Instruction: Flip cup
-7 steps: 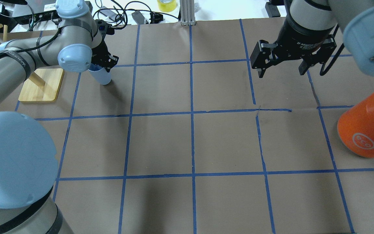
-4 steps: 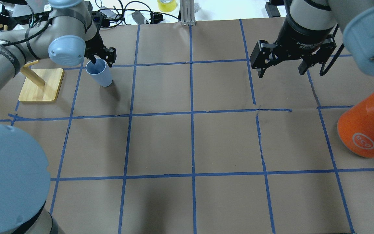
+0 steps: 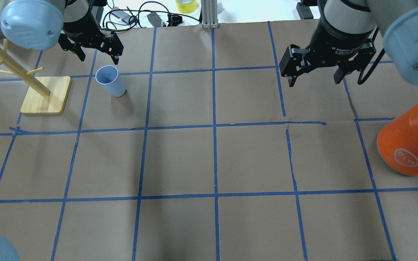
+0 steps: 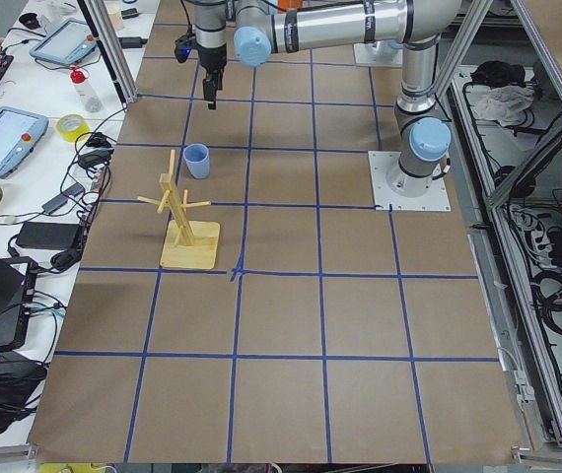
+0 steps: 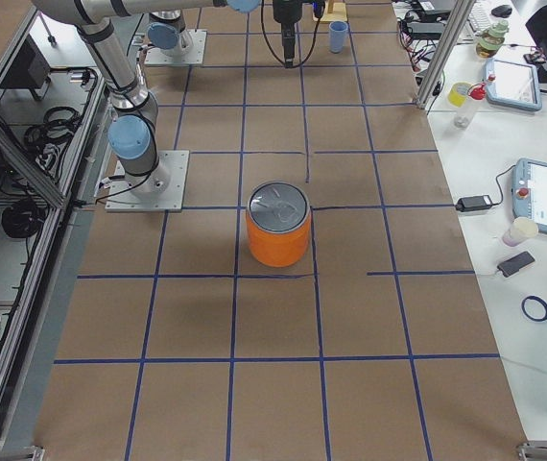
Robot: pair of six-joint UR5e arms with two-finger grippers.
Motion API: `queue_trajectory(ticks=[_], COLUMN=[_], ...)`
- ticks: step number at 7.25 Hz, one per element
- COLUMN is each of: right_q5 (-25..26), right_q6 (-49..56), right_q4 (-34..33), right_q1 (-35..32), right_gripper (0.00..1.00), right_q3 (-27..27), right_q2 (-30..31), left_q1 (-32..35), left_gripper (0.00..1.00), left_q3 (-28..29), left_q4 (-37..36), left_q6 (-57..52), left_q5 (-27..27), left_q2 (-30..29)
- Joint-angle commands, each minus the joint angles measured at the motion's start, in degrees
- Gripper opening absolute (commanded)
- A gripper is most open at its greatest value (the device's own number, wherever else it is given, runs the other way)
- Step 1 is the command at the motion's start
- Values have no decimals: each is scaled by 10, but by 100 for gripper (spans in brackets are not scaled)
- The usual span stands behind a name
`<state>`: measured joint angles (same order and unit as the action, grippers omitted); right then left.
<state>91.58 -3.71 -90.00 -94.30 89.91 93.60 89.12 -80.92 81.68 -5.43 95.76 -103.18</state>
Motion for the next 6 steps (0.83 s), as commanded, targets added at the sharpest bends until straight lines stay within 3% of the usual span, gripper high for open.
queue_trajectory(ticks=[1,2,6], right_q5=[0,0,0], right_q6=[0,-1,0], right_q4=[0,0,0], right_q1=[0,0,0], right_gripper=[100,100,100], right_q3=[0,0,0], right_q2=[0,0,0], left_q1=[37,38,24], left_gripper=[100,100,100], left_q3=[-4,-11,-40], left_q4=[45,45,45], left_q6=[26,27,26], left_q5=[13,-12,-6], left_q2=[85,108,122])
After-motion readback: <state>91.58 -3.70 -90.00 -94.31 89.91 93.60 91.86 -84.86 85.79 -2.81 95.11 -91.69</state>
